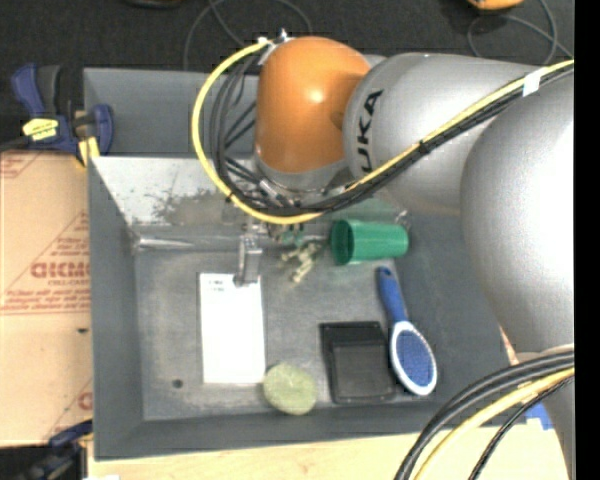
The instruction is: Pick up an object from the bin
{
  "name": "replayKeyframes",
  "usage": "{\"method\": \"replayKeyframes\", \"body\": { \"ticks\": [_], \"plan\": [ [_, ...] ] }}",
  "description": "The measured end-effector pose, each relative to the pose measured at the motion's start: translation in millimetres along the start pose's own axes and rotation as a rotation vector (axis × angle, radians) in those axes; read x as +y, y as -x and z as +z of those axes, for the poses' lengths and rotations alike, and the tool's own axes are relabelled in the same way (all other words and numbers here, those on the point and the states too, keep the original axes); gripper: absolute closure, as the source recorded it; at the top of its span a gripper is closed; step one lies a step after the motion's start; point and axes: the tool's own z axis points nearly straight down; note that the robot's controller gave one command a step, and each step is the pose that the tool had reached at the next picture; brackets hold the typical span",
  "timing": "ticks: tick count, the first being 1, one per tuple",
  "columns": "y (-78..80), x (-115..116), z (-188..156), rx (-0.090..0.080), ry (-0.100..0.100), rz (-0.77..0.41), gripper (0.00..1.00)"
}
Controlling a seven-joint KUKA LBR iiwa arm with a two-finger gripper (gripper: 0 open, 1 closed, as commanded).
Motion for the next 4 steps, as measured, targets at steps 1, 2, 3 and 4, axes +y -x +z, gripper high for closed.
{"method": "replayKeyframes", "body": {
  "ticks": [1, 2, 3, 4],
  "plan": [
    [1.6, -0.6, -5.6, -0.008, 0.001, 0.003, 0.0],
    [8.7, -14.1, 38.3, -0.01, 0.002, 0.157, 0.0],
    [15.3, -65.1, 47.3, -0.008, -0.001, -0.043, 0.0],
    [14.8, -64.5, 42.6, -0.011, 0.0, -0.101, 0.0]
  ]
}}
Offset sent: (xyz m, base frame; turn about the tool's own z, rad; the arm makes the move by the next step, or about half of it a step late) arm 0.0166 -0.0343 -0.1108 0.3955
